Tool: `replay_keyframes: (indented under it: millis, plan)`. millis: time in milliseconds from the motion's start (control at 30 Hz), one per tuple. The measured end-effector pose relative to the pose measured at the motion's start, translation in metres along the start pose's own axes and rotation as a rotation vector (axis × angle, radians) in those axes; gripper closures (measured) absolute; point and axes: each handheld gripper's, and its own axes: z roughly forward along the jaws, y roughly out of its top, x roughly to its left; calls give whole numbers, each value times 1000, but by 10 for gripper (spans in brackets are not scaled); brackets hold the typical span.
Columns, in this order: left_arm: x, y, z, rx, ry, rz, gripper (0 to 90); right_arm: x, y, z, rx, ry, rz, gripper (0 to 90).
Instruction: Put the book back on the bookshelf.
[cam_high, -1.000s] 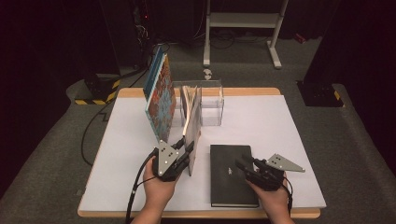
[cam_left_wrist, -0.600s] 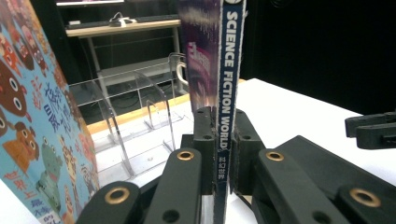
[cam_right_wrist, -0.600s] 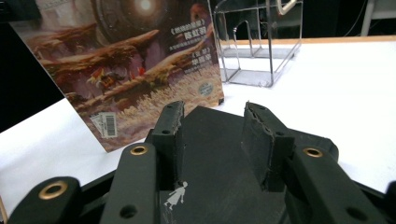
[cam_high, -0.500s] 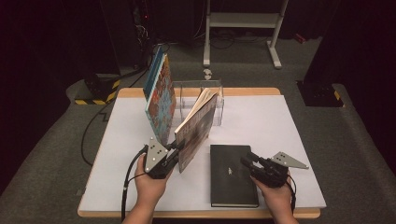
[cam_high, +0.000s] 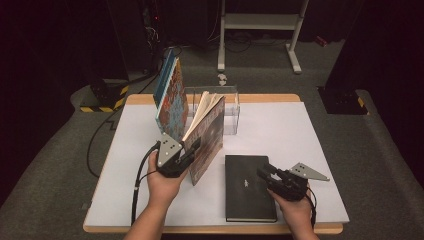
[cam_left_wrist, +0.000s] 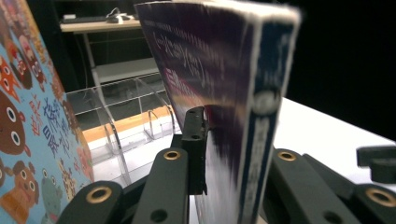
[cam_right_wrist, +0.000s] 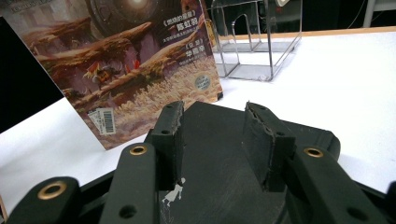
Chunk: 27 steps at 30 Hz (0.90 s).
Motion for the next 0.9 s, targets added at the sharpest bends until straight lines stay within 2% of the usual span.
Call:
replay_keyframes:
  millis: [100, 167, 233, 400, 700, 867, 900]
  plan:
    - [-1, 1, 6, 23, 10, 27, 759, -1, 0, 0, -2, 1, 5, 580]
    - [0, 2, 10, 31, 9, 17, 762, -1, 1, -1, -5, 2, 9, 579]
    - [1, 3, 11, 39, -2, 11, 810, 0, 1, -2, -8, 5, 6, 579]
    - [4, 4, 11, 46, -18, 9, 826, 2, 1, -1, -6, 11, 5, 579]
    - [2, 6, 13, 28, 1, 2, 837, 1, 1, -2, -6, 13, 10, 578]
    - [4, 12, 15, 4, 32, -3, 839, 0, 1, -2, -12, 16, 16, 579]
    - [5, 14, 16, -19, 47, -13, 839, 0, 1, -3, -14, 18, 17, 579]
